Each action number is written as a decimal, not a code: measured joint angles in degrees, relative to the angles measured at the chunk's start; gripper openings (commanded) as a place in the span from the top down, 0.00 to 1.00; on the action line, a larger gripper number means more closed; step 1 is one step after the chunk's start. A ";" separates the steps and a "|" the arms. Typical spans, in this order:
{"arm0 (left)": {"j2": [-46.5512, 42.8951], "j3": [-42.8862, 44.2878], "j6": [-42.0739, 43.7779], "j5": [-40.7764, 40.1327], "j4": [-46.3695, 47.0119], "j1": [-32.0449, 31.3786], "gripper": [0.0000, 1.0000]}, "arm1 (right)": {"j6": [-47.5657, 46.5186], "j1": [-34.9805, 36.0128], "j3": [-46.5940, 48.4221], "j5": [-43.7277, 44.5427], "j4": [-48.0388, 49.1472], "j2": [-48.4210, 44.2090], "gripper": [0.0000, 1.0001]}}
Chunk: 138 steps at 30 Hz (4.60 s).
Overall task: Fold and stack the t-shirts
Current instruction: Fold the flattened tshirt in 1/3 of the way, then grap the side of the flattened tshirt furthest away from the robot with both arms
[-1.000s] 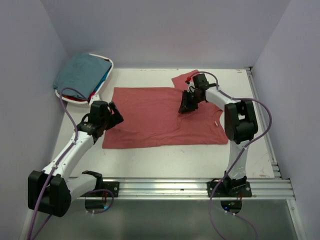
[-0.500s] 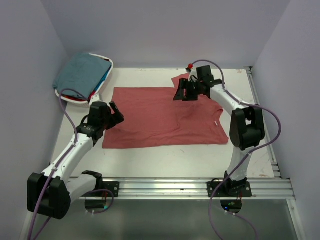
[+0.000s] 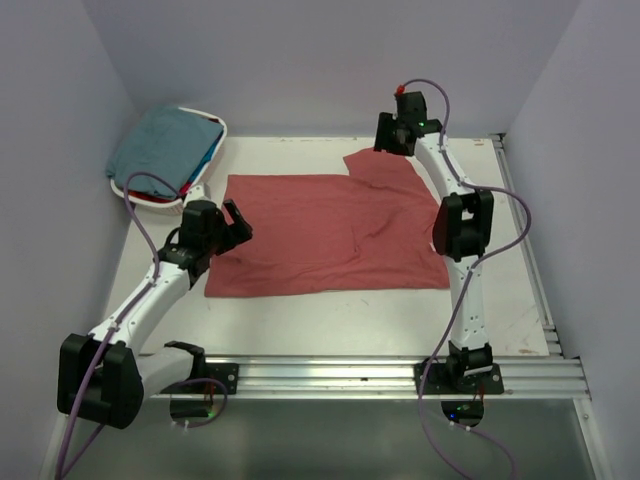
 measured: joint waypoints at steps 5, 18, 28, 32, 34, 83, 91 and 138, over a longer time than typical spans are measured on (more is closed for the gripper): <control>0.15 -0.61 0.74 0.79 2.60 0.00 0.07 | 0.04 -2.45 -0.07 0.07 1.49 4.52 0.33; 0.66 -3.48 1.99 3.26 8.41 0.00 0.05 | -4.96 -2.97 0.92 -0.17 16.81 13.09 0.21; 3.17 -5.07 2.80 3.37 18.14 0.00 0.04 | -8.70 -3.06 -2.27 -0.28 27.80 13.81 0.21; 9.18 -3.96 3.28 2.75 24.11 0.02 0.05 | -9.66 -3.06 -3.56 -0.28 28.30 13.46 0.21; 14.40 -1.64 3.82 2.34 26.10 0.13 0.05 | -10.27 -3.08 -3.58 -0.07 28.33 13.16 0.21; 39.58 8.24 8.59 7.87 31.52 4.15 0.89 | -2.73 -4.59 -15.30 -0.35 20.37 4.92 0.99; 33.73 2.82 7.65 7.76 28.59 4.15 0.90 | -0.11 -4.59 -25.16 -0.42 19.58 -1.60 1.00; 55.89 37.31 8.92 -5.68 19.08 9.81 0.29 | -0.07 -4.44 -27.43 -8.04 19.26 -5.09 0.32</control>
